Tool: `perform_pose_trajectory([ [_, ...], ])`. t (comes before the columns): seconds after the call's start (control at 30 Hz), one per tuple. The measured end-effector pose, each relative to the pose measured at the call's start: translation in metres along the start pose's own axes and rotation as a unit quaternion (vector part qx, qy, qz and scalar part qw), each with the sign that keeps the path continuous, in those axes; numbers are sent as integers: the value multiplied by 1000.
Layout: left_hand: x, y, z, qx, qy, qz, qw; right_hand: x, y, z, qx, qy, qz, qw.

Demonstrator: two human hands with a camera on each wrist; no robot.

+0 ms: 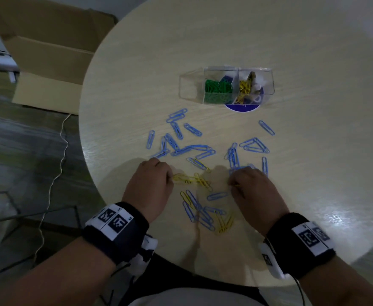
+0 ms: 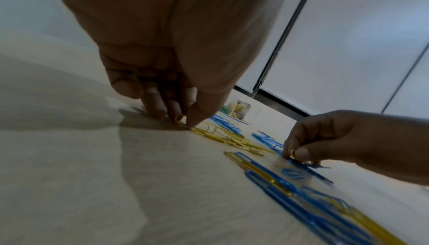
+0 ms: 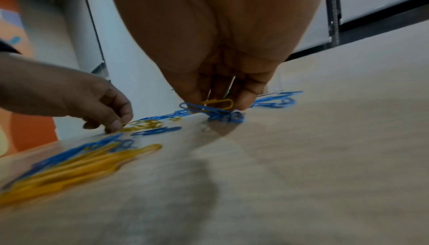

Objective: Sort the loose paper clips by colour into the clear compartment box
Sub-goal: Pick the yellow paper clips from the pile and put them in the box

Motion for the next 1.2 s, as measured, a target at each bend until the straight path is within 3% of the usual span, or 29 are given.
perform_pose_trajectory([
  [0.1, 1, 1, -8, -3, 16, -3, 1000, -10, 1, -18, -51, -17, 27, 998],
  [0.23, -6, -3, -12, 7, 47, 19, 999, 7, 8, -25, -93, 63, 48, 993],
  [0.33, -12, -7, 0, 30, 66, 55, 996, 28, 20, 0, -41, 74, 45, 995],
  [0.4, -11, -7, 5, 35, 61, 63, 996, 35, 25, 23, 34, 38, 47, 998],
  [0.47, -11, -7, 6, 33, 53, 68, 996, 40, 27, 32, 63, 2, 31, 998],
  [0.6, -12, -8, -3, 21, 73, 72, 995, 37, 28, 26, 52, -2, 19, 998],
  [0.77, -4, -5, -6, 33, 85, 56, 994, 8, 25, 4, -2, 92, 97, 991],
  [0.9, 0, -1, -14, 12, 15, 7, 1000, -13, 19, -11, -34, 188, 153, 970],
  [1.07, -30, 10, -12, 1, -51, 38, 998, -3, 17, -18, -21, 187, 104, 977],
  [1.2, -54, 17, 9, 53, 18, 84, 995, 6, 16, -26, -29, 188, 52, 980],
])
Point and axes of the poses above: each hand's wrist, its own y-axis towards the middle knuckle, its own z-axis out of the palm, x = y × z, the point moved 9 cm from there along y, towards the middle knuckle, and after that the axes turned 8 degrees about y, right-handed, at the moved point
